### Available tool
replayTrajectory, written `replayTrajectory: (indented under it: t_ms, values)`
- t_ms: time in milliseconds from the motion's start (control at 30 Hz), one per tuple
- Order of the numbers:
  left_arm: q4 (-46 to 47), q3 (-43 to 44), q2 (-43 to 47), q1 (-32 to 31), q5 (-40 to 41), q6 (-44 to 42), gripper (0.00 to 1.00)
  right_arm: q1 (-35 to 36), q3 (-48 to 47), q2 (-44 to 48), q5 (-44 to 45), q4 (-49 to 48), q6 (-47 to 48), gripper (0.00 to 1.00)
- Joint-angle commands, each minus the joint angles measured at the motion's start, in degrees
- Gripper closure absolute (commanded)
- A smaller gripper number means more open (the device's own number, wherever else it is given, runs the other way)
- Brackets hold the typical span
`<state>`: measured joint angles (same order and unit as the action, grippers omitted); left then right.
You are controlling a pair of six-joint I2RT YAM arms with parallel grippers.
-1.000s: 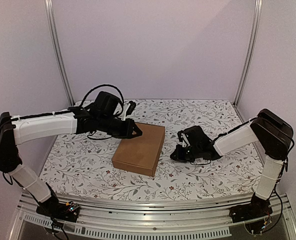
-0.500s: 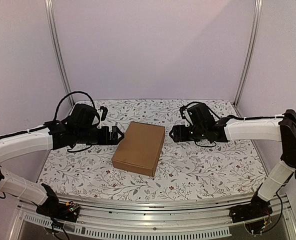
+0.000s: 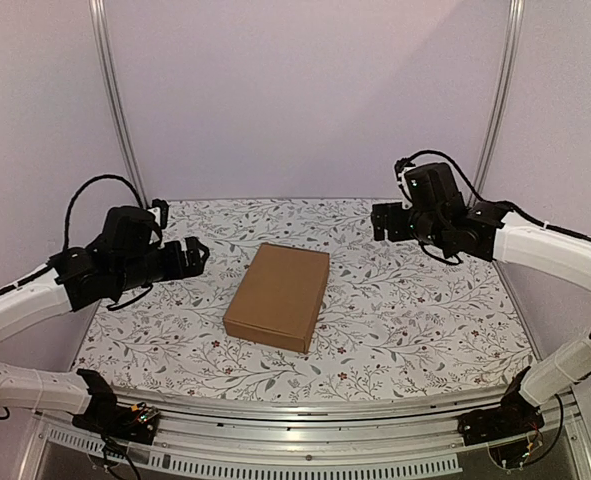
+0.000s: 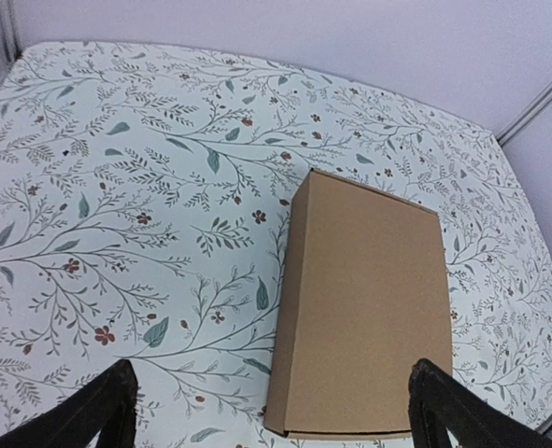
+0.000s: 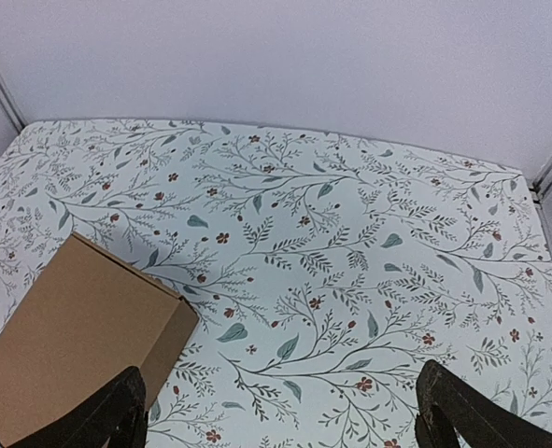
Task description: Fold the paper box
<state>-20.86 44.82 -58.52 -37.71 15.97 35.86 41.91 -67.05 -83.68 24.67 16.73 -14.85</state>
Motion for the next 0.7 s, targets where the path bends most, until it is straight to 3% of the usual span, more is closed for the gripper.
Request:
replayTrajectory:
  t_ms: [0, 233, 367, 667]
  values:
    - [-5.0, 4.8, 3.1, 0.8, 8.1, -4.7, 0.0, -0.3, -2.9, 5.1, 11.5, 8.0, -0.7, 0.01]
    - [-8.7, 11.3, 5.6, 0.8, 11.9, -14.1, 0.0, -0.2, 0.0, 12.5, 14.4, 10.9, -1.6, 0.01]
    - [-11.8, 15.4, 6.5, 0.8, 11.8, -18.6, 0.01, -0.2, 1.9, 19.0, 6.0, 12.7, 2.1, 0.01]
    - [-13.7, 19.7, 10.8, 0.8, 3.3, -27.4, 0.01, -0.2, 0.2, 26.9, 13.6, 20.1, 8.2, 0.01]
